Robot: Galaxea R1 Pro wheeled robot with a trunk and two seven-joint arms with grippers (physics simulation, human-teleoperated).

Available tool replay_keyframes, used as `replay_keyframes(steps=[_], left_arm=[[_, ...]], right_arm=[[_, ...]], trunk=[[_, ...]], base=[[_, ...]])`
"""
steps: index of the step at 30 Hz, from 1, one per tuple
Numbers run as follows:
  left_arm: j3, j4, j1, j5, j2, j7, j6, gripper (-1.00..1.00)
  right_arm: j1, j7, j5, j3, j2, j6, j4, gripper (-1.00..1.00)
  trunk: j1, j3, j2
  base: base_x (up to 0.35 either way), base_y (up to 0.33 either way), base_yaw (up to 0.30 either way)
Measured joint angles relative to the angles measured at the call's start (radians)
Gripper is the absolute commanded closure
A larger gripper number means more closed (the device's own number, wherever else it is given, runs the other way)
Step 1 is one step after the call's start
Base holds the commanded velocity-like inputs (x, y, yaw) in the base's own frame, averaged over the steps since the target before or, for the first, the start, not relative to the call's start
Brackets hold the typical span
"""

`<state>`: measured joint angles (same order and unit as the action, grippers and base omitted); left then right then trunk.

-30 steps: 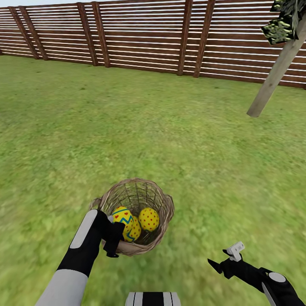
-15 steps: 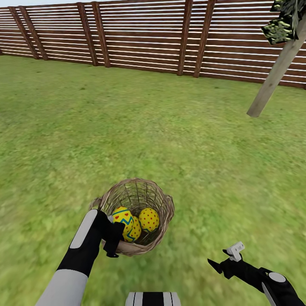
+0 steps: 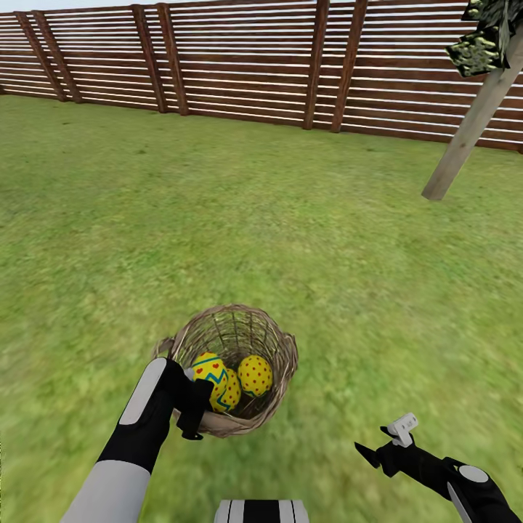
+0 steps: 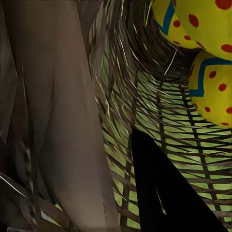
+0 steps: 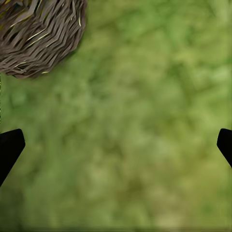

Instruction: Take the three Easter eggs out of the wicker basket on the lawn in the garden, then place them on the lawn next to a single tree (choose any tree) so that all three eggs are next to the same tree and none are left in the basket.

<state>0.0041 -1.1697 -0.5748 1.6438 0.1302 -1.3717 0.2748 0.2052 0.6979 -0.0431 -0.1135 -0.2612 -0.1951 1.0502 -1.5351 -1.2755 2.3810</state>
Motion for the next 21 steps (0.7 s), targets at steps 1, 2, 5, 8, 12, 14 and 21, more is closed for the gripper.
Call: replay_keyframes(steps=[1, 2, 5, 8, 12, 14, 21], left_arm=[[0.0, 0.0, 0.0, 0.0, 0.0, 0.0, 0.0, 1.0], [0.0, 0.0, 0.0, 0.0, 0.0, 0.0, 0.0, 1.0], [0.0, 0.0, 0.0, 0.0, 0.001, -0.001, 0.0, 1.0], [0.0, -0.001, 0.0, -0.001, 0.0, -0.009, -0.004, 1.0], [0.0, -0.002, 0.0, 0.0, -0.001, -0.015, -0.005, 1.0], [0.0, -0.002, 0.0, 0.0, -0.003, -0.015, -0.005, 1.0], [0.0, -0.019, 0.0, 0.0, -0.001, -0.017, -0.005, 1.0]], right_arm=[[0.0, 0.0, 0.0, 0.0, 0.001, 0.0, 0.0, -1.0], [0.0, 0.0, 0.0, 0.0, 0.001, 0.0, 0.0, -1.0], [0.0, 0.0, 0.0, 0.001, 0.002, 0.0, 0.0, -1.0], [0.0, 0.0, 0.0, 0.001, 0.003, 0.0, 0.0, -1.0], [0.0, -0.008, 0.0, 0.001, 0.005, 0.0, 0.0, -1.0], [0.0, -0.017, 0.0, 0.001, 0.005, 0.0, 0.0, -1.0], [0.0, -0.018, 0.0, 0.001, 0.005, -0.001, 0.001, -1.0]], trunk=[[0.004, 0.003, -0.007], [0.008, 0.006, -0.014], [0.019, 0.016, -0.035], [0.031, 0.025, -0.056], [0.046, 0.038, -0.084], [0.054, 0.044, -0.098], [0.081, 0.066, -0.147]], base=[[0.0, 0.0, 0.0], [0.0, 0.0, 0.0], [0.0, 0.0, 0.0], [0.0, 0.0, 0.0], [0.0, 0.0, 0.0], [0.0, 0.0, 0.0], [0.0, 0.0, 0.0]])
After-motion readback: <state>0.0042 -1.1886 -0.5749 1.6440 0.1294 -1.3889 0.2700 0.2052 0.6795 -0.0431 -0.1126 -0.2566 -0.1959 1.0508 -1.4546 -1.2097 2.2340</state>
